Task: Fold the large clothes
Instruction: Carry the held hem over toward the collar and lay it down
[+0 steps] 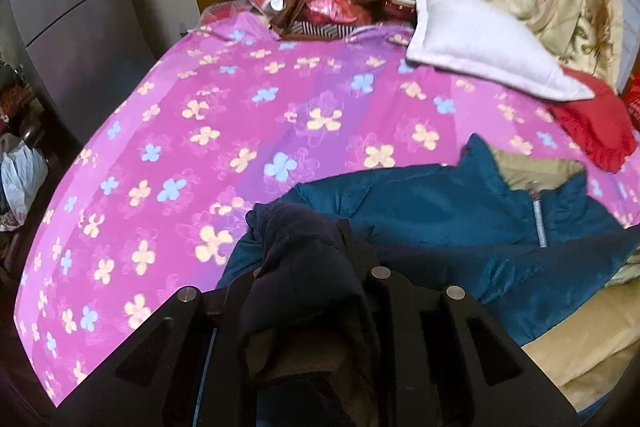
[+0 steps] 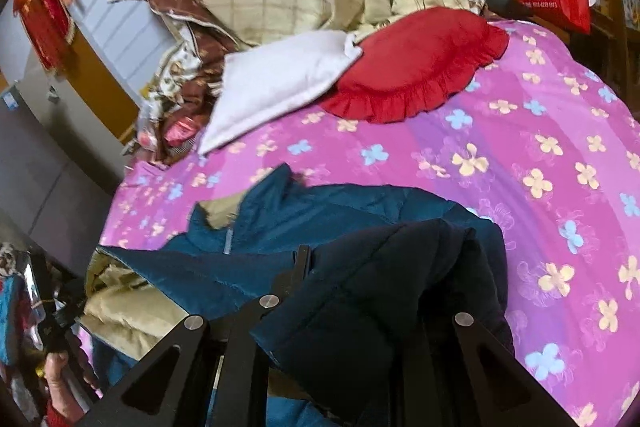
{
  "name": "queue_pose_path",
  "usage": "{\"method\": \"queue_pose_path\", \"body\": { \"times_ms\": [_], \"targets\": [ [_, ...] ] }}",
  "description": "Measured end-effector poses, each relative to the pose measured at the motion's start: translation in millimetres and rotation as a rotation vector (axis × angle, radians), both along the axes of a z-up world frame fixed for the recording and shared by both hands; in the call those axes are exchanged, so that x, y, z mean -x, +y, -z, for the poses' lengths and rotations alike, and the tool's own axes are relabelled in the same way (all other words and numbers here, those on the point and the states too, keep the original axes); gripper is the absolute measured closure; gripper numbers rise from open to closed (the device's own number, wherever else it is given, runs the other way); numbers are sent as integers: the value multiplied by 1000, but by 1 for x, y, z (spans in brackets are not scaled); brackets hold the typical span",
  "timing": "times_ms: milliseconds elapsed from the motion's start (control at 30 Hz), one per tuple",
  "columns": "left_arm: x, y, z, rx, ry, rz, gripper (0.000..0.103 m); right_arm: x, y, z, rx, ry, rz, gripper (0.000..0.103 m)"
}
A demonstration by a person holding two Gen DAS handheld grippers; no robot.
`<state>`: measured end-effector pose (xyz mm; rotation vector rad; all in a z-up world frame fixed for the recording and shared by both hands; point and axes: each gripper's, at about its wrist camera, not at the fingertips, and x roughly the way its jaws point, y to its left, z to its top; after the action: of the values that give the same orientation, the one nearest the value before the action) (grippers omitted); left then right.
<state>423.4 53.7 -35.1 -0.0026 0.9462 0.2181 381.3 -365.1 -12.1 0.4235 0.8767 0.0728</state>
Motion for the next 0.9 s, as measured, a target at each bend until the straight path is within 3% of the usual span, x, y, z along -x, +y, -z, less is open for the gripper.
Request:
{"method": "queue_pose_path", "body": {
  "times_ms": [133,233,300,333,400,433,467,533,567,633,700,767,900],
  "targets": [
    [-11,-4,12,-6,11,-4,86,-11,1,16,29,20,18,88],
    [-10,4,5,55,6,-6,84,-14,0,20,14,42,33,86],
    [-1,20,-7,183,-20,-9,77,-8,-7,14,-48,23,42,80],
    [4,29,-13,268,-34,-4,69,-5,-9,11,-76,13,43,76],
    [9,42,-24,391,-52,8,60,3,-14,1,-140,-23,36,62],
    [12,50,-30,457,-63,12,56,5,-14,-2,-154,-33,34,60],
    [14,55,-36,511,-68,15,52,9,-14,-9,-161,-48,35,54],
    [17,61,-45,620,-73,25,35,12,-10,-18,-145,-68,33,37],
    [18,63,-49,663,-79,29,33,16,-7,-26,-132,-88,34,27],
    [24,66,-59,724,-98,37,28,21,-3,-37,-112,-123,38,24],
    [29,68,-70,734,-124,47,25,26,1,-49,-95,-147,30,24],
    [35,66,-79,692,-140,45,24,32,10,-57,-59,-164,14,24],
    [45,32,-78,464,-116,92,24,35,41,-50,57,-142,-66,24]
  ]
}}
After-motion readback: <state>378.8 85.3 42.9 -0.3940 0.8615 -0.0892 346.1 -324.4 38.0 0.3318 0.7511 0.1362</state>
